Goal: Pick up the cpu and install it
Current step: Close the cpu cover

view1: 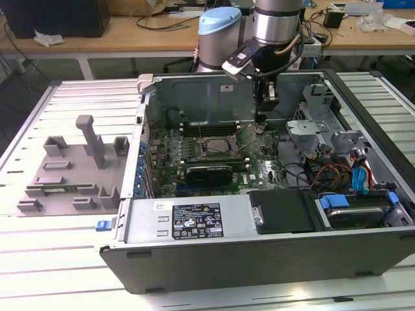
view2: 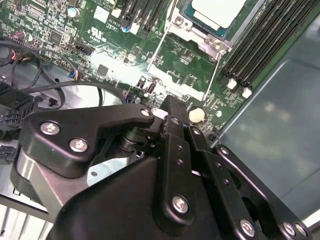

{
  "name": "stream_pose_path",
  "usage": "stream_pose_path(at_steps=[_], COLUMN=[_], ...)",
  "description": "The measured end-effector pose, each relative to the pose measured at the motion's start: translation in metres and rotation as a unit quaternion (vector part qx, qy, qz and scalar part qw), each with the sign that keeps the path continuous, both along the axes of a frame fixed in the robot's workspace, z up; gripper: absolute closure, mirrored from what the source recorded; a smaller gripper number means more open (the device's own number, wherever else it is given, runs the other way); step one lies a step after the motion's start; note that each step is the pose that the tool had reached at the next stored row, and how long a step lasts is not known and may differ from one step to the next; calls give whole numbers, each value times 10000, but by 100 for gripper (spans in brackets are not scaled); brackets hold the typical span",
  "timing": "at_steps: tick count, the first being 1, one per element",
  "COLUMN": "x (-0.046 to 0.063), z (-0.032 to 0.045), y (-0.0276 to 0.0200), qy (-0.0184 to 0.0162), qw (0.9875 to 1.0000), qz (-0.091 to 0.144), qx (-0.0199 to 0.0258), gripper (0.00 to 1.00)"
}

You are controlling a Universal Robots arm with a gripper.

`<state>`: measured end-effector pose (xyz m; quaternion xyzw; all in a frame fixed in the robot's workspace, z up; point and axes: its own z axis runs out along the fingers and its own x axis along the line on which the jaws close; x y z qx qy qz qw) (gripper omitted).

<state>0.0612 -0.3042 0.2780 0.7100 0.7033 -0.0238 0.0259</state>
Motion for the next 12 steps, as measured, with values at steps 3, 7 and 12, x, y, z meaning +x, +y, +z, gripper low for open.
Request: stream_pose_path(at_steps=[3, 7, 12], x=[1, 11, 39], z=[-11, -50, -99], y=[0, 0, 0], qy=[0, 0, 0], qw=[10000, 10000, 10000], qz=[0, 0, 0], qx=[1, 0, -1], gripper=[89, 89, 89])
